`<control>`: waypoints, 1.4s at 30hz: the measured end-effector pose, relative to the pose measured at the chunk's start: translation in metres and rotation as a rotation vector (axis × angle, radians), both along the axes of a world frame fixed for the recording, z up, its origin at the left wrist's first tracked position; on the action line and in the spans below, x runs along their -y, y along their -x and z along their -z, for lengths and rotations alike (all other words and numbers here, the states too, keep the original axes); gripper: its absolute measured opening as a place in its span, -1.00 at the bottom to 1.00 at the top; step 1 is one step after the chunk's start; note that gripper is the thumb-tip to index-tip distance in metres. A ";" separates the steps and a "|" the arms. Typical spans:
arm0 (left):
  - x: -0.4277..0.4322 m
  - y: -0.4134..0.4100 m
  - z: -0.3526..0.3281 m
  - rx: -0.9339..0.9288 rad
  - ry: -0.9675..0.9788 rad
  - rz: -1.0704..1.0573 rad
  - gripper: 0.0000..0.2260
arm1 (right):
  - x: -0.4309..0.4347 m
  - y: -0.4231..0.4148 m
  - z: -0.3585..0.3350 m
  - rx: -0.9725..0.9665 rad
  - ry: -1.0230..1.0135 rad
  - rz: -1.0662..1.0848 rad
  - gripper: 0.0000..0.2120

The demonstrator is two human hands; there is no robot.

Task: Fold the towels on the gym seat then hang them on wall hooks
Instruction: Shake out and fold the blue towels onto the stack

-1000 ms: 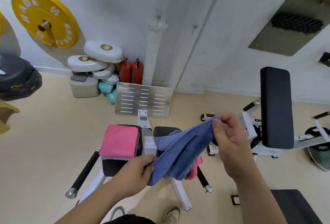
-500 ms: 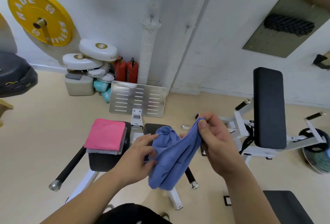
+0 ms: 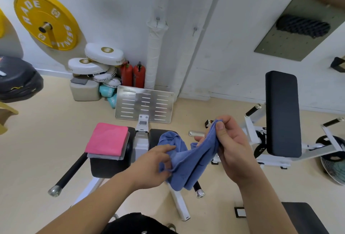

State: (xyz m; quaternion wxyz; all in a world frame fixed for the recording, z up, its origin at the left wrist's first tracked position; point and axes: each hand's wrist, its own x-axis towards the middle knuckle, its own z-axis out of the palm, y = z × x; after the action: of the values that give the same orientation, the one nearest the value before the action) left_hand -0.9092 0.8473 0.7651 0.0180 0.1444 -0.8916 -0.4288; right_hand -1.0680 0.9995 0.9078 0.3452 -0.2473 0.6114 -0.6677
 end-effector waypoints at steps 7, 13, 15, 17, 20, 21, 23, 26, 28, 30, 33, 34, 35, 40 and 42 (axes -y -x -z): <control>-0.004 -0.001 -0.010 -0.041 -0.016 -0.010 -0.97 | -0.005 0.010 -0.004 -0.062 -0.046 0.060 -0.79; 0.025 -0.023 -0.021 -0.033 0.000 -0.130 -0.87 | -0.020 0.033 0.019 -0.244 -0.289 0.360 -0.86; 0.033 -0.025 -0.032 -0.040 0.000 -0.143 -0.86 | -0.022 0.035 0.027 -0.290 -0.350 0.428 -0.88; 0.041 -0.026 -0.046 -0.050 0.004 -0.160 -0.83 | -0.024 0.036 0.031 -0.324 -0.384 0.481 -0.88; 0.050 -0.026 -0.073 -0.084 0.025 -0.235 -0.82 | -0.027 0.039 0.035 -0.366 -0.402 0.534 -0.88; 0.051 -0.025 -0.081 -0.112 0.018 -0.269 -0.83 | -0.028 0.041 0.035 -0.355 -0.389 0.551 -0.89; 0.056 -0.024 -0.089 -0.169 -0.032 -0.343 -0.82 | -0.029 0.044 0.035 -0.324 -0.363 0.580 -0.90; 0.065 -0.024 -0.089 -0.216 -0.179 -0.450 -0.77 | -0.028 0.043 0.037 -0.266 -0.333 0.591 -0.87; 0.066 -0.024 -0.092 -0.235 -0.247 -0.510 -0.78 | -0.028 0.042 0.038 -0.207 -0.315 0.583 -0.86; 0.067 -0.024 -0.099 -0.268 -0.289 -0.555 -0.81 | -0.030 0.042 0.039 -0.176 -0.291 0.562 -0.88; 0.076 -0.026 -0.102 -0.229 -0.279 -0.586 -0.78 | -0.037 0.047 0.040 -0.233 -0.313 0.449 -0.86; 0.080 -0.027 -0.099 -0.163 -0.226 -0.584 -0.75 | -0.039 0.047 0.041 -0.270 -0.346 0.393 -0.82; 0.082 -0.029 -0.098 -0.090 -0.175 -0.574 -0.76 | -0.041 0.047 0.043 -0.303 -0.383 0.339 -0.80; 0.084 -0.035 -0.094 -0.020 -0.238 -0.539 -0.83 | -0.041 0.047 0.049 -0.298 -0.426 0.357 -0.78; 0.082 -0.037 -0.093 -0.069 -0.449 -0.555 -0.84 | -0.038 0.046 0.054 -0.285 -0.414 0.392 -0.80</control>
State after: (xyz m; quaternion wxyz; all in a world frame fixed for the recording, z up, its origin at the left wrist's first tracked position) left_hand -0.8717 0.7655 0.8580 0.1318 0.3669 -0.7008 -0.5974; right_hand -1.1145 1.0373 0.8540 0.1638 -0.1401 0.8125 -0.5417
